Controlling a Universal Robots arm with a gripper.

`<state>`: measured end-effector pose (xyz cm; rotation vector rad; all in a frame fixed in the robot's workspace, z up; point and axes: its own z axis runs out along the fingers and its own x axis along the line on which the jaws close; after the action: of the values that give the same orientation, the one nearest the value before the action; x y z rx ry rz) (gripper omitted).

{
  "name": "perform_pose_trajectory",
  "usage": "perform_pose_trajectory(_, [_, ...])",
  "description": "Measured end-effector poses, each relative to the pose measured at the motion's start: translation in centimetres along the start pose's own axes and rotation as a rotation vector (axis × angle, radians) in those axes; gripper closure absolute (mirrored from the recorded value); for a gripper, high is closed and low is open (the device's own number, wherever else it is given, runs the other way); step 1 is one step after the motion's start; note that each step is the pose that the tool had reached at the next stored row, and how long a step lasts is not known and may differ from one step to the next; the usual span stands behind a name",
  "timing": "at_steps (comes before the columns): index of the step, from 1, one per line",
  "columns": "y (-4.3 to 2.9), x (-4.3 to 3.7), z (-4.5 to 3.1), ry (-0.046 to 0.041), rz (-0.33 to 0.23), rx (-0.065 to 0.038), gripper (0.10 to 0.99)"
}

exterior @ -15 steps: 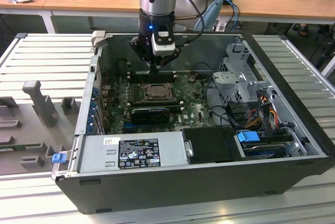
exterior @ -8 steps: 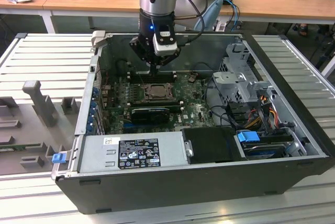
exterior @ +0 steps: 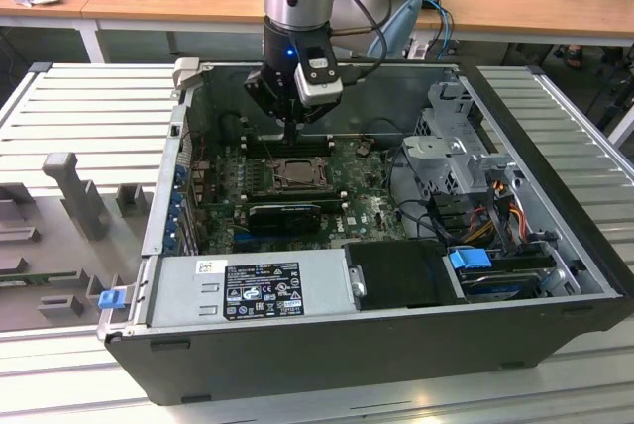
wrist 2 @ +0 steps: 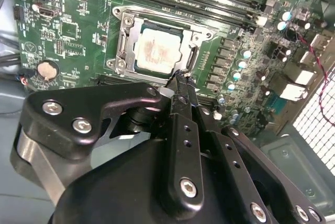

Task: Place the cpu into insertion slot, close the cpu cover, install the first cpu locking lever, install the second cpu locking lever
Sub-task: 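Install the first cpu locking lever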

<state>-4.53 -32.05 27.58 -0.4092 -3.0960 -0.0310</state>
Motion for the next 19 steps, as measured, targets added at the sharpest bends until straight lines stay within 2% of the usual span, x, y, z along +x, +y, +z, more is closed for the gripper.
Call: perform_pose_trajectory(19, [0.00, 0.00, 0.00, 0.0030, -0.178, 0.004, 0.980])
